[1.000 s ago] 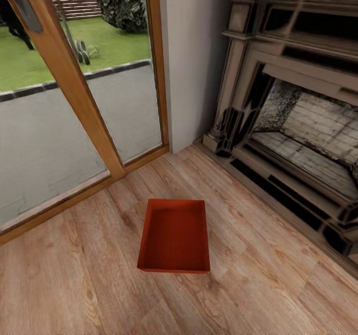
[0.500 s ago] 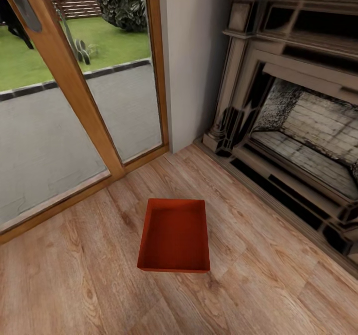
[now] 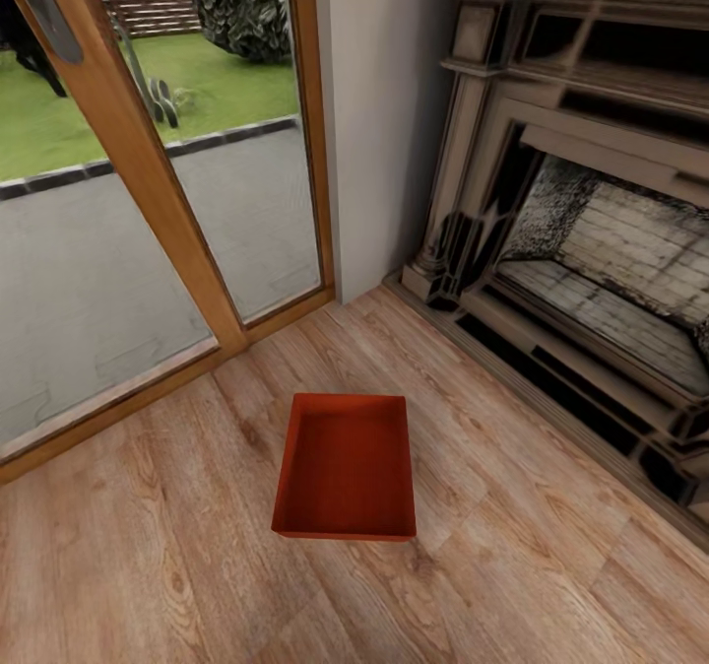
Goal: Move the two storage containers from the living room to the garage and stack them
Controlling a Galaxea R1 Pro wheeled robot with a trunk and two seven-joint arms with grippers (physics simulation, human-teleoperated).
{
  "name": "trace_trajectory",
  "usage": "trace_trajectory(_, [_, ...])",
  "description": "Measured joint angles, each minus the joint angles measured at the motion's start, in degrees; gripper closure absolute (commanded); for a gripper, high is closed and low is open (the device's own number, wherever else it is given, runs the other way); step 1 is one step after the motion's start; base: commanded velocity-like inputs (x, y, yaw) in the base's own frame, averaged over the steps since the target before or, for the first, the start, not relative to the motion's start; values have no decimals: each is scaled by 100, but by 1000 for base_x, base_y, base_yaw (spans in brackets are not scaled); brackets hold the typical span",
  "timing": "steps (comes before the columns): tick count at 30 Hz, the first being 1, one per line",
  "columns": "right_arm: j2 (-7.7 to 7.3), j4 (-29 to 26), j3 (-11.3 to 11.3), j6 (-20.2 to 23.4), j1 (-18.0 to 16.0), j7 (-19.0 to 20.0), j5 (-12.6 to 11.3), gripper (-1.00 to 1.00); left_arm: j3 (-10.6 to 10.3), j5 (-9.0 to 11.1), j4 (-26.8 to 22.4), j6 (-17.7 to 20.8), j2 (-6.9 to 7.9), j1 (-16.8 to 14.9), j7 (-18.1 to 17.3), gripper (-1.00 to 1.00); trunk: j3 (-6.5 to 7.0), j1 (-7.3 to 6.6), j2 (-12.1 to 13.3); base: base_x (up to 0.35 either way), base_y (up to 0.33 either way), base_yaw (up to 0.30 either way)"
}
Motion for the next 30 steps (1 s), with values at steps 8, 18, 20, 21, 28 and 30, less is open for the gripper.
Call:
trace_trajectory(8, [-1, -60, -103, 11, 259, -9, -73, -100, 6, 8, -257, -14, -3, 260, 17, -100, 0, 0, 0, 0, 0, 0])
trace_trajectory(18, [-79, -288, -129, 100, 562, -73, -66, -100, -2, -34, -519, 13, -10, 560, -15, -100, 0, 0, 0, 0, 0, 0])
trace_trajectory(20, [-92, -351, -169, 159, 558, -135, -66, -100, -6, -36, -582, 45, 1, 560, 5, -100, 0, 0, 0, 0, 0, 0])
trace_trajectory(21, [-111, -382, -202, 188, 552, -166, -66, -100, -7, -36, -613, 74, 14, 562, 15, -100, 0, 0, 0, 0, 0, 0])
trace_trajectory(28, [-292, -2839, -918, 1846, 409, -486, -53, -100, 3, -57, -2799, 885, 125, 547, 44, -100, 2, 0, 0, 0, 0, 0])
trace_trajectory(30, [-299, -3648, -994, 2214, 244, -511, -47, -100, 5, -62, -3117, 1104, 128, 555, 52, -100, 2, 0, 1, 0, 0, 0])
